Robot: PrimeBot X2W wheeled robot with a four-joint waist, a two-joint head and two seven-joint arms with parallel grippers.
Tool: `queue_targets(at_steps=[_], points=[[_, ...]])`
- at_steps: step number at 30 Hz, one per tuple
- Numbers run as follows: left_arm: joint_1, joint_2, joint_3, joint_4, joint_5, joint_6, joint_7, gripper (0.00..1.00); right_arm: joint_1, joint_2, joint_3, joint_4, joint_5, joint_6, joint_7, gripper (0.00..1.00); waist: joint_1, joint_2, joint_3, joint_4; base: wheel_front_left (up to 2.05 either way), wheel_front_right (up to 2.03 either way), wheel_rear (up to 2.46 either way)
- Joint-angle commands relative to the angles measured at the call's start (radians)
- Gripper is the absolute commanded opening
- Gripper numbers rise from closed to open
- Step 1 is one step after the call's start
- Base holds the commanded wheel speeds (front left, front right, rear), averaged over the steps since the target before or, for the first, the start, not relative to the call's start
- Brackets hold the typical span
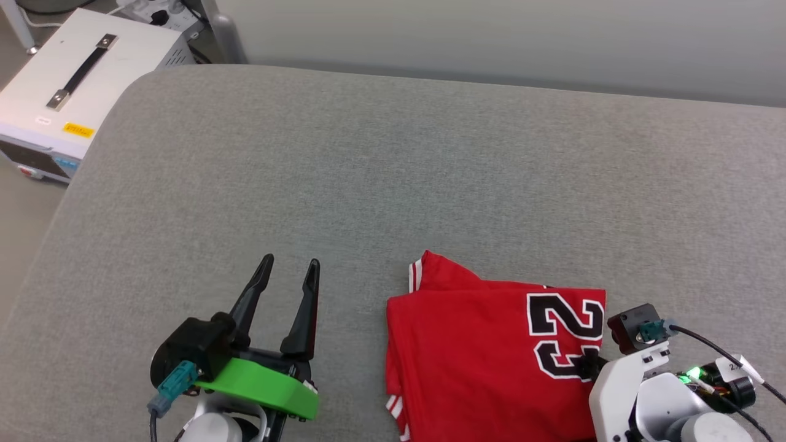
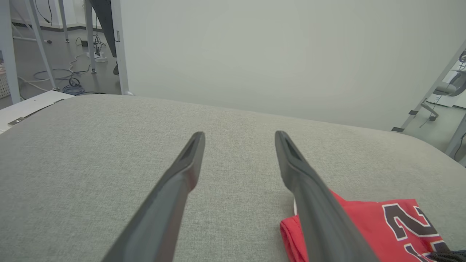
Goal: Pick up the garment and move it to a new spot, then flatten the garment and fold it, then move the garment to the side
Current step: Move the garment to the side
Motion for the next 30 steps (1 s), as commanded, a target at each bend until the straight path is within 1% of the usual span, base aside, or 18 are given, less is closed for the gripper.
queue_targets(at_steps=[1,4,8,9,10,11,13,17,21,24,30], points=[[0.003,0.007,-0.006,0.003,-0.003,-0.003,-0.006,1.00,-0.027,-0.042,0.015,-0.014,-0.014,-0.002,-0.003,0.00,0.0000,-0.0001,-0.029,-0.053,0.00,0.00,0.00],[0.015,0.008,-0.026,0.001,-0.002,-0.003,-0.006,1.00,-0.048,-0.117,0.064,-0.051,-0.019,-0.002,0.010,0.00,0.0000,-0.0001,-0.042,-0.106,0.00,0.00,0.00],[0.028,0.004,-0.067,-0.008,0.000,-0.003,-0.006,1.00,-0.088,-0.242,0.129,-0.105,-0.008,-0.002,0.039,0.00,0.0000,-0.0001,-0.040,-0.196,0.00,0.00,0.00],[0.018,-0.002,-0.113,-0.028,0.007,-0.003,-0.006,1.00,-0.153,-0.396,0.177,-0.144,0.017,-0.002,0.068,0.00,0.0000,-0.0001,-0.015,-0.305,0.00,0.00,0.00],[0.012,-0.001,-0.123,-0.033,0.009,-0.003,-0.006,1.00,-0.168,-0.425,0.182,-0.145,0.024,-0.002,0.069,0.00,0.0000,-0.0001,-0.006,-0.327,0.00,0.00,0.00],[-0.009,0.001,-0.141,-0.052,0.013,-0.003,-0.006,1.00,-0.211,-0.503,0.195,-0.135,0.034,-0.002,0.060,0.00,0.0000,-0.0001,0.028,-0.384,0.00,0.00,0.00],[-0.025,0.007,-0.148,-0.065,0.016,-0.003,-0.006,1.00,-0.235,-0.541,0.197,-0.120,0.039,-0.002,0.049,0.00,0.0000,-0.0001,0.056,-0.415,0.00,0.00,0.00],[-0.061,0.033,-0.159,-0.094,0.025,-0.003,-0.006,1.00,-0.284,-0.598,0.185,-0.066,0.045,-0.002,0.011,0.00,0.0000,-0.0001,0.128,-0.464,0.00,0.00,0.00],[-0.094,0.065,-0.149,-0.132,0.035,-0.003,-0.003,1.00,-0.346,-0.624,0.160,0.023,0.036,-0.002,-0.062,0.00,0.0000,-0.0001,0.210,-0.498,0.00,0.00,0.00],[-0.123,0.092,-0.150,-0.174,0.043,-0.003,0.018,1.00,-0.394,-0.619,0.125,0.107,0.030,-0.002,-0.120,0.00,0.0000,-0.0001,0.274,-0.505,0.00,0.00,0.00],[-0.177,0.142,-0.133,-0.268,0.048,-0.003,0.071,1.00,-0.487,-0.581,0.020,0.280,-0.021,-0.002,-0.218,0.00,0.0000,-0.0001,0.380,-0.496,0.00,0.00,0.00]])
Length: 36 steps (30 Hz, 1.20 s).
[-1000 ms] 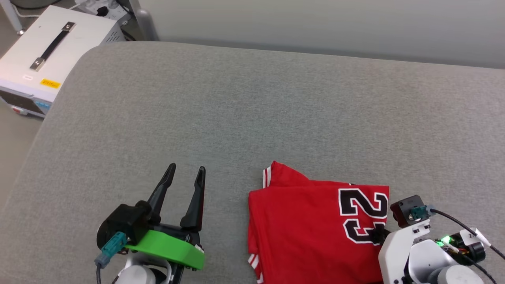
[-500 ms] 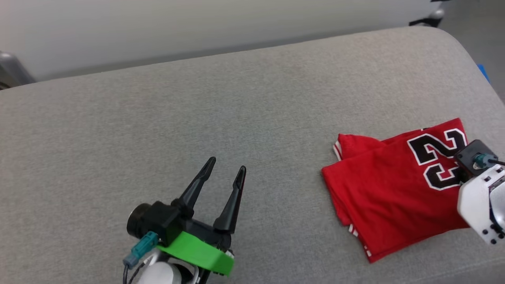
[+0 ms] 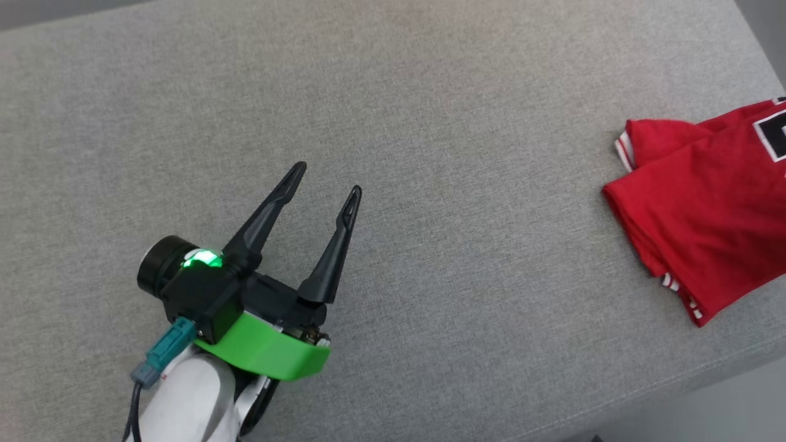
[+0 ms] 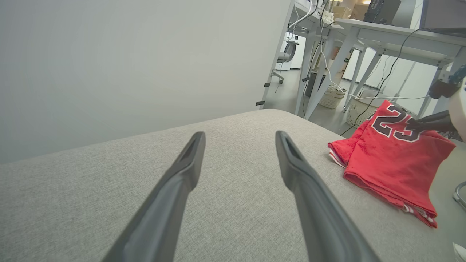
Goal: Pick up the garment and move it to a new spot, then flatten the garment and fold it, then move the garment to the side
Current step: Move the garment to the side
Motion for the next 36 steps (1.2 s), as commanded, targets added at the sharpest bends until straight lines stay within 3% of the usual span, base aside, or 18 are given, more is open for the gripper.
queue_targets(at_steps=[1,10,19,20,22,31,34,36], points=[[-0.026,0.016,0.009,-0.022,0.009,-0.003,0.011,1.00,-0.032,0.005,-0.031,0.034,-0.022,-0.001,-0.023,0.00,-0.0001,-0.0001,0.133,-0.028,0.00,0.00,0.00],[-0.076,0.053,0.040,-0.188,0.018,0.014,0.063,1.00,-0.141,0.029,-0.245,0.319,-0.085,-0.001,-0.153,0.00,-0.0001,-0.0001,0.259,0.035,0.00,0.00,0.00],[-0.076,0.060,0.049,-0.209,0.011,0.024,0.067,1.00,-0.186,0.076,-0.299,0.441,-0.135,-0.001,-0.217,0.00,-0.0001,-0.0001,0.264,0.058,0.00,0.00,0.00],[-0.075,0.058,0.049,-0.204,0.009,0.026,0.063,1.00,-0.192,0.081,-0.306,0.451,-0.144,-0.001,-0.222,0.30,-0.0001,-0.0001,0.257,0.060,0.00,0.00,0.00],[-0.072,0.055,0.048,-0.189,0.005,0.027,0.054,1.00,-0.201,0.086,-0.317,0.467,-0.162,-0.001,-0.232,1.00,-0.0001,-0.0001,0.237,0.064,0.00,0.00,0.00],[-0.039,0.021,0.051,-0.069,-0.026,0.037,-0.021,1.00,-0.205,0.075,-0.328,0.418,-0.155,-0.001,-0.293,1.00,-0.0001,-0.0001,0.076,0.101,0.00,0.00,0.00],[-0.011,0.000,0.061,-0.018,-0.047,0.045,-0.042,1.00,-0.189,0.077,-0.314,0.349,-0.108,-0.001,-0.315,1.00,-0.0001,-0.0001,0.002,0.125,0.00,0.00,0.00],[0.028,-0.021,0.077,0.049,-0.066,0.053,-0.059,1.00,-0.145,0.086,-0.297,0.218,-0.029,-0.001,-0.326,1.00,-0.0001,-0.0001,-0.096,0.167,0.00,0.00,0.00]])
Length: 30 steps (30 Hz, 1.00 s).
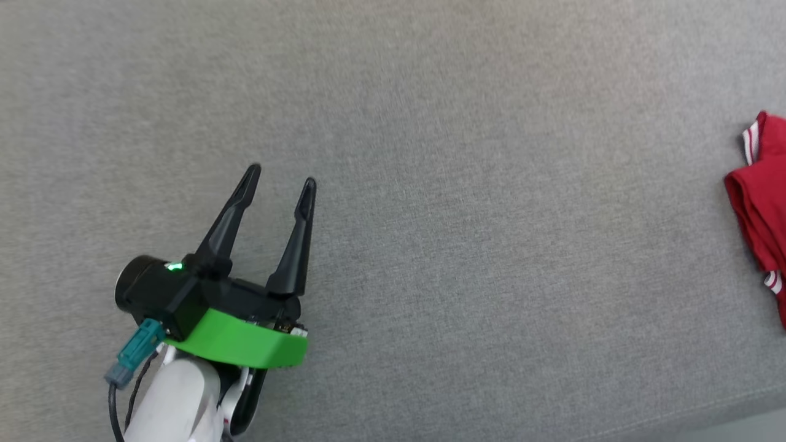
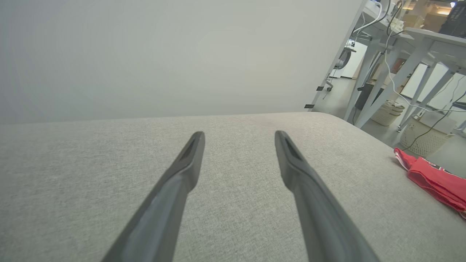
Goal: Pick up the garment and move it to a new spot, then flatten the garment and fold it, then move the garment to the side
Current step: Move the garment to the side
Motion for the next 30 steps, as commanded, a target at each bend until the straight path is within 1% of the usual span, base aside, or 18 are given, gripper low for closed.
queue_targets(at_steps=[1,4,6,8,11,15,17,20,25,27,30], points=[[0.018,-0.004,0.011,0.016,-0.009,0.007,-0.011,1.00,0.029,0.017,0.003,-0.042,0.030,-0.001,-0.002,1.00,0.0000,0.0000,-0.142,0.073,0.00,0.00,0.00],[0.053,-0.017,0.033,0.055,-0.019,0.019,-0.017,1.00,0.093,0.058,-0.003,-0.194,0.088,-0.001,0.005,1.00,0.0000,0.0000,-0.207,0.105,0.00,0.00,0.00],[0.075,-0.028,0.049,0.075,-0.028,0.026,-0.019,1.00,0.142,0.096,-0.011,-0.293,0.127,-0.001,0.007,1.00,0.0000,0.0000,-0.242,0.124,0.00,0.00,0.00],[0.098,-0.039,0.066,0.095,-0.035,0.035,-0.020,1.00,0.198,0.150,-0.017,-0.401,0.156,-0.001,0.009,1.00,0.0000,0.0000,-0.275,0.146,0.00,0.00,0.00],[0.123,-0.047,0.082,0.115,-0.034,0.038,-0.021,1.00,0.278,0.229,-0.023,-0.525,0.162,-0.001,0.015,1.00,0.0000,0.0000,-0.307,0.174,0.00,0.00,0.00],[0.148,-0.059,0.102,0.127,-0.021,0.038,-0.022,1.00,0.387,0.339,-0.027,-0.639,0.156,-0.001,0.016,1.00,0.0000,0.0000,-0.334,0.210,0.00,0.00,0.00],[0.161,-0.070,0.116,0.135,-0.020,0.034,-0.022,1.00,0.437,0.392,-0.020,-0.669,0.151,-0.001,0.011,1.00,0.0000,0.0000,-0.342,0.223,0.00,0.00,0.00],[0.176,-0.081,0.127,0.155,-0.009,0.026,-0.022,1.00,0.501,0.467,-0.006,-0.683,0.147,-0.001,-0.012,1.00,0.0000,0.0000,-0.351,0.238,0.00,0.00,0.00],[0.196,-0.101,0.136,0.202,0.019,0.002,-0.022,1.00,0.590,0.566,0.029,-0.633,0.123,-0.001,-0.083,1.00,0.0000,0.0000,-0.369,0.256,0.00,0.00,0.00],[0.202,-0.111,0.142,0.218,0.029,-0.005,-0.022,1.00,0.614,0.592,0.035,-0.606,0.119,-0.001,-0.112,1.00,0.0000,0.0000,-0.376,0.260,0.00,0.00,0.00],[0.207,-0.124,0.161,0.231,0.039,-0.014,-0.022,1.00,0.642,0.611,0.051,-0.568,0.104,-0.001,-0.149,1.00,0.0000,0.0000,-0.380,0.263,0.00,0.00,0.00]])
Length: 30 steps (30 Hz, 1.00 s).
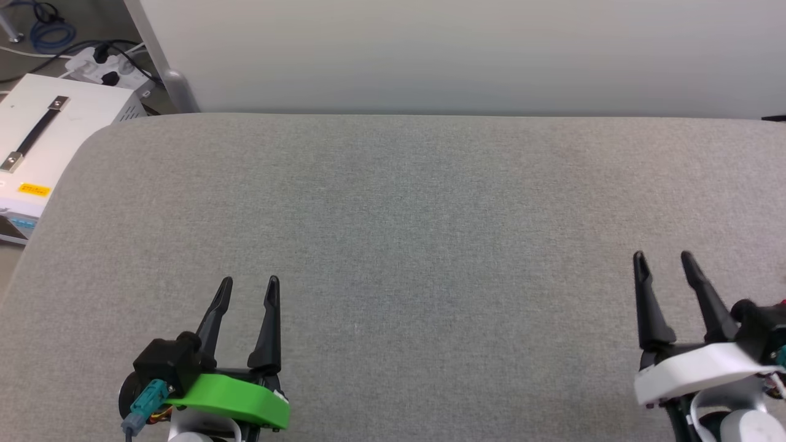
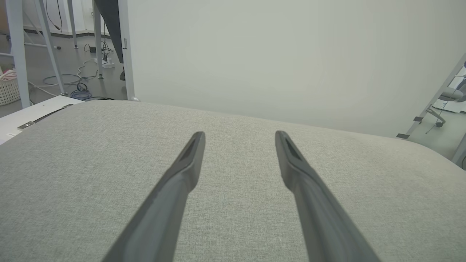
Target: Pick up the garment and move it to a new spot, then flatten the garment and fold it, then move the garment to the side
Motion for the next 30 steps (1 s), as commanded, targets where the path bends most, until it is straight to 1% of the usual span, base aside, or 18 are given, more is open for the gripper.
queue_targets(at_steps=[1,5,12,30], points=[[0.013,-0.010,0.012,0.004,0.012,-0.011,-0.006,1.00,0.018,0.006,0.006,0.016,-0.015,-0.001,-0.021,1.00,0.0001,0.0000,-0.010,0.009,0.00,0.00,0.00],[0.017,-0.025,0.030,0.009,0.030,-0.024,-0.006,1.00,0.039,0.019,0.022,0.051,-0.037,-0.001,-0.054,1.00,0.0001,0.0000,-0.014,0.010,0.00,0.00,0.00],[0.022,-0.047,0.055,-0.001,0.045,-0.038,-0.006,1.00,0.032,0.027,0.033,0.075,-0.049,-0.001,-0.071,1.00,0.0001,0.0000,-0.015,0.006,0.00,0.00,0.00],[0.029,-0.070,0.069,0.003,0.056,-0.045,-0.006,1.00,0.027,0.030,0.036,0.075,-0.051,-0.001,-0.068,1.00,0.0001,0.0000,-0.025,-0.003,0.00,0.00,0.00]])
